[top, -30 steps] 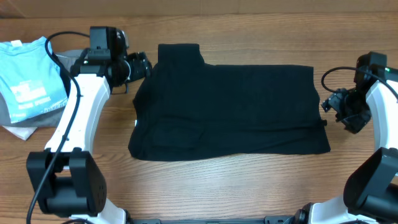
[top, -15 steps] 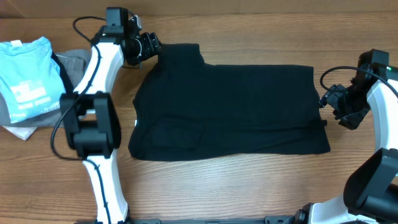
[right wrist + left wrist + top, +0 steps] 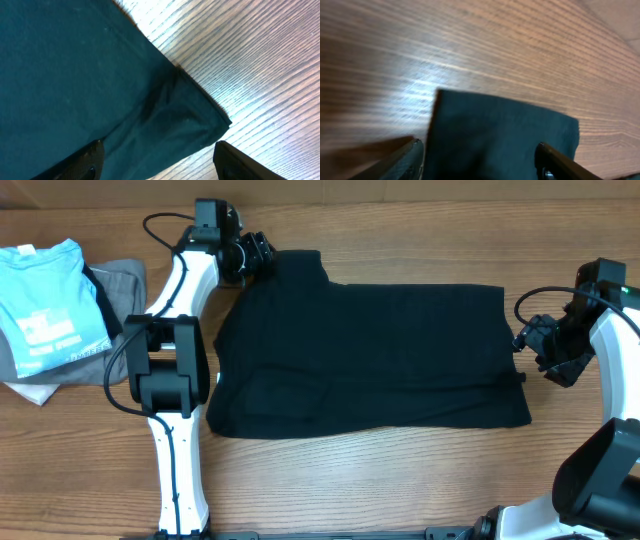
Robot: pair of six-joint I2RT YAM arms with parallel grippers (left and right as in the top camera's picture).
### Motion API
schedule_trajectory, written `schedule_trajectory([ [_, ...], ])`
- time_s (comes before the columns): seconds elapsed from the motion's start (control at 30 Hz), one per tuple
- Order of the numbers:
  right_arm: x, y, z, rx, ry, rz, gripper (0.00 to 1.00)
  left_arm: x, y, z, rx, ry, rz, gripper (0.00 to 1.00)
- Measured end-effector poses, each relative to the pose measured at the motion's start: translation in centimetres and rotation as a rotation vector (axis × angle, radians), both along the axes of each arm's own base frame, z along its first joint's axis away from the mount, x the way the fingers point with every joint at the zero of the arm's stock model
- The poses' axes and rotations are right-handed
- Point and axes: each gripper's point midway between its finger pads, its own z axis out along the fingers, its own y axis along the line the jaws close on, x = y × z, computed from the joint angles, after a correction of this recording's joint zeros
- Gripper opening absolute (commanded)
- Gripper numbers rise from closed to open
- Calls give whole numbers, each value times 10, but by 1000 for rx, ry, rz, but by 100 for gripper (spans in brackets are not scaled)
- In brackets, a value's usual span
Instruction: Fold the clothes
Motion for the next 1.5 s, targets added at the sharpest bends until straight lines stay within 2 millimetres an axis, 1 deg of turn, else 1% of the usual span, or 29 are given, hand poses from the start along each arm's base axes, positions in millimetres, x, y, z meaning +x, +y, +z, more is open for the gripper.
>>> schedule_trajectory([
  [0.07,0,0,0,0,-1,0,74,1,-6,-2,3,-4,-1,66],
  [0.13,0,0,0,-1,-2,0,74,3,-12,-2,8,-12,-4,58],
  [0.2,0,0,0,-1,-1,0,74,2,-21,-5,10,-13,-12,42],
  [0.27,1,0,0,-1,-2,1,74,2,-28,-7,10,-16,-19,23],
  [0.3,1,0,0,-1,-2,0,74,3,-28,-7,9,-15,-16,18],
  [0.33,1,0,0,-1,-2,0,74,3,-31,-7,9,-17,-19,17],
  [0.4,1,0,0,-1,-3,1,73,4,-33,-4,2,-20,-14,14],
  [0.5,4,-1,0,-6,-17,2,70,10,-29,6,-14,-40,-7,10],
  [0.53,6,-2,1,-9,-26,3,68,12,-28,9,-19,-48,-7,10],
  [0.6,13,-4,2,-19,-54,5,59,17,-25,19,-36,-62,-5,9],
  [0.73,37,-6,6,-24,-158,43,57,18,-24,35,-62,-53,-15,7],
  [0.83,59,-4,10,-14,-246,98,57,7,-25,37,-76,3,-26,6],
  [0.9,76,-5,8,-17,-299,127,59,-2,-28,37,-87,48,-42,4],
  [1.0,110,-7,-1,-37,-385,161,64,-17,-35,35,-125,110,-73,4],
  [1.07,134,-7,-11,-53,-441,191,64,-27,-40,34,-153,151,-98,4],
  [1.13,153,-2,-20,-66,-482,220,64,-37,-43,33,-171,184,-123,4],
  [1.2,171,7,-31,-76,-519,257,63,-44,-46,31,-182,211,-141,4],
  [1.3,187,19,-45,-99,-538,290,60,-51,-47,30,-188,235,-157,4],
  [1.37,193,25,-56,-117,-533,299,59,-54,-48,30,-192,244,-164,4],
  [1.43,194,25,-67,-138,-512,294,58,-55,-48,30,-194,245,-173,4],
  [1.5,192,20,-78,-163,-483,275,58,-56,-49,30,-193,242,-181,4],
])
